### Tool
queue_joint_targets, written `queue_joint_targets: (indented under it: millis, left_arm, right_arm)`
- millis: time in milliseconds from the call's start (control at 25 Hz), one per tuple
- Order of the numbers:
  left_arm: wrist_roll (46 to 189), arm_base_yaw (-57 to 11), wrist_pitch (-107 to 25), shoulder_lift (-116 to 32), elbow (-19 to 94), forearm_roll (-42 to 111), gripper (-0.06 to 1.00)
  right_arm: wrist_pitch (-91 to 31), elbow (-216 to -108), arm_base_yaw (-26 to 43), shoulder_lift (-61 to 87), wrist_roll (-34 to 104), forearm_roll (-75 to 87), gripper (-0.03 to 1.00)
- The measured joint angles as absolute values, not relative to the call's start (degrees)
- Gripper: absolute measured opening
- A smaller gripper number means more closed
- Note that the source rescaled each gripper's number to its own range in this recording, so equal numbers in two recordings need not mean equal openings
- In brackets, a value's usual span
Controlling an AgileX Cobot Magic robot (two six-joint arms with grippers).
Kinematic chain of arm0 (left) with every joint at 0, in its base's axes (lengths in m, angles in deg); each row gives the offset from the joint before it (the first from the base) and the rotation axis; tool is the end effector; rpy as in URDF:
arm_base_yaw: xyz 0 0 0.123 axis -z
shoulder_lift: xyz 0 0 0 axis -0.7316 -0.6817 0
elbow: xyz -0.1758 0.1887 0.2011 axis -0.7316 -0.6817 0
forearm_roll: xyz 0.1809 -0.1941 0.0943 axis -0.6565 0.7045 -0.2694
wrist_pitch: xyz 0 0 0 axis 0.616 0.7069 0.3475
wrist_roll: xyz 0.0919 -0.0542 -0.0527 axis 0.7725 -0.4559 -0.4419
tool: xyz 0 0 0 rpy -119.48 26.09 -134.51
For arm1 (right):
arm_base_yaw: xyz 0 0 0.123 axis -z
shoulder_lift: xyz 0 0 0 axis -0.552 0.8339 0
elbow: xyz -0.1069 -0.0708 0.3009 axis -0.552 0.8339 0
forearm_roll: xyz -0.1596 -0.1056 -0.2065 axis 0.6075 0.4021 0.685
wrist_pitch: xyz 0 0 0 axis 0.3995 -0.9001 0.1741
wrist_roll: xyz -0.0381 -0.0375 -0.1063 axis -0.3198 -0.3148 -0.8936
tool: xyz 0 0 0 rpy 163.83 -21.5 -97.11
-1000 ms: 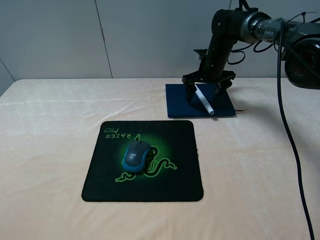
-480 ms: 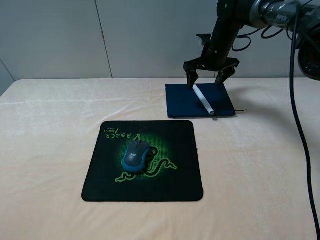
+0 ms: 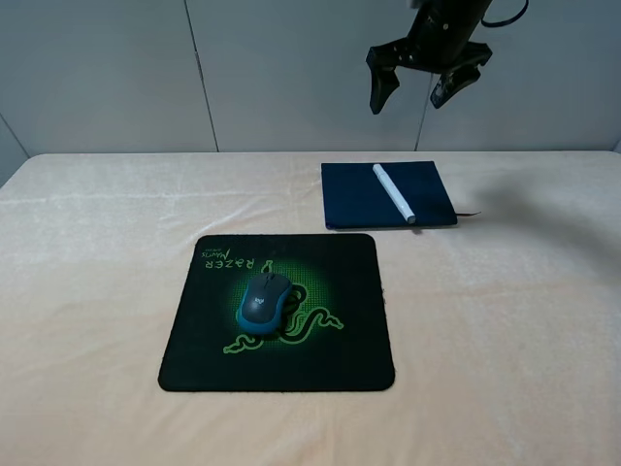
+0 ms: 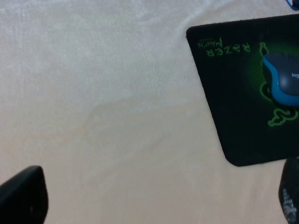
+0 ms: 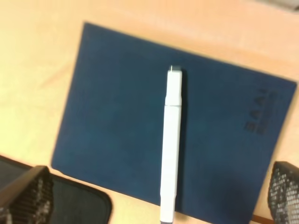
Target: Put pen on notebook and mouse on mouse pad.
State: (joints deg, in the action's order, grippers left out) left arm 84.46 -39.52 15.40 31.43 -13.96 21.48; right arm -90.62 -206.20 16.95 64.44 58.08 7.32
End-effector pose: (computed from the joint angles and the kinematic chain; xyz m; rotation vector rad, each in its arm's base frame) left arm 0.0056 -0.0013 0.2754 0.1522 2.0393 -0.0774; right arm 0.5191 0.1674 0.3055 -0.3689 2.6831 0.2429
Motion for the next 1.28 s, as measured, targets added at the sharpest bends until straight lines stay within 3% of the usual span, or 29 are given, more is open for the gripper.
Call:
queue_joint_targets:
  millis: [320, 1280]
  left_arm:
    - [84.5, -39.5, 15.4, 31.4, -14.0, 21.5, 1.0]
    - [84.5, -39.5, 15.4, 31.4, -14.0, 21.5, 1.0]
  right_arm:
    - [-90.6, -195.3, 17.0, 51.0, 58.1, 7.4, 1.0]
    - [-90.7, -142.6, 17.0, 3.9, 59.7, 7.5, 1.0]
